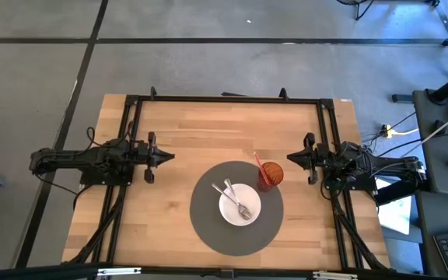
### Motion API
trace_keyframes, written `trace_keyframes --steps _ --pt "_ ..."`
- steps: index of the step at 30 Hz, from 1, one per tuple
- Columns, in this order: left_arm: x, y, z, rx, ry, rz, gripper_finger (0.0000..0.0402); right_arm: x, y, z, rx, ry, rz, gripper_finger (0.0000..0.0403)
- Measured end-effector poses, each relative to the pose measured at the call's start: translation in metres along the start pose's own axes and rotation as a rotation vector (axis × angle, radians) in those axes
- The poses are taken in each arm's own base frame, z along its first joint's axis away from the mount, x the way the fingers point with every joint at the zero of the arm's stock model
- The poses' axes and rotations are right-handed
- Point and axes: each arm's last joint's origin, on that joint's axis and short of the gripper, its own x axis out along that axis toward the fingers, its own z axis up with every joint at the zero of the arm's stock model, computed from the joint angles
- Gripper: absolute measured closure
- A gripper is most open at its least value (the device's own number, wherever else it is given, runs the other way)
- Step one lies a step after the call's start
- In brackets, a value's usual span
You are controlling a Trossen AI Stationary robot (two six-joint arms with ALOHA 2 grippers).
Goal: Pick & Place Utensil
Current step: Return to Home Position
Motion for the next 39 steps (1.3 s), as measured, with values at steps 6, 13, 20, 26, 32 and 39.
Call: trace_keyframes --steps 6,13,20,26,32,39 --pt "0.0000 0.0000 0.0001 0.000 -0.001 0.000 0.0400 0.0000 0.0000 0.0000 -0.002 0.000 0.000 0.0383" --pt "0.0000 0.0000 0.0003 0.000 -0.003 0.000 0.0400 0.0000 0.0000 0.0000 -0.002 0.000 0.000 0.0383" --pt "0.0000 0.0000 0.0003 0.000 -0.004 0.001 0.0400 0.0000 0.0000 0.0000 0.000 0.000 0.000 0.0383" --pt "0.0000 0.0000 0.0004 0.000 -0.004 0.001 0.0400 0.0000 0.0000 0.0000 -0.002 0.000 0.000 0.0383" --pt "0.0000 0.0000 0.0004 0.000 -0.004 0.001 0.0400 0.0000 0.0000 -0.0001 -0.002 0.001 0.000 0.0383" --pt "0.0000 0.0000 0.0004 0.001 -0.004 0.001 0.0400 0.0000 0.0000 -0.0001 -0.002 0.001 0.000 0.0383"
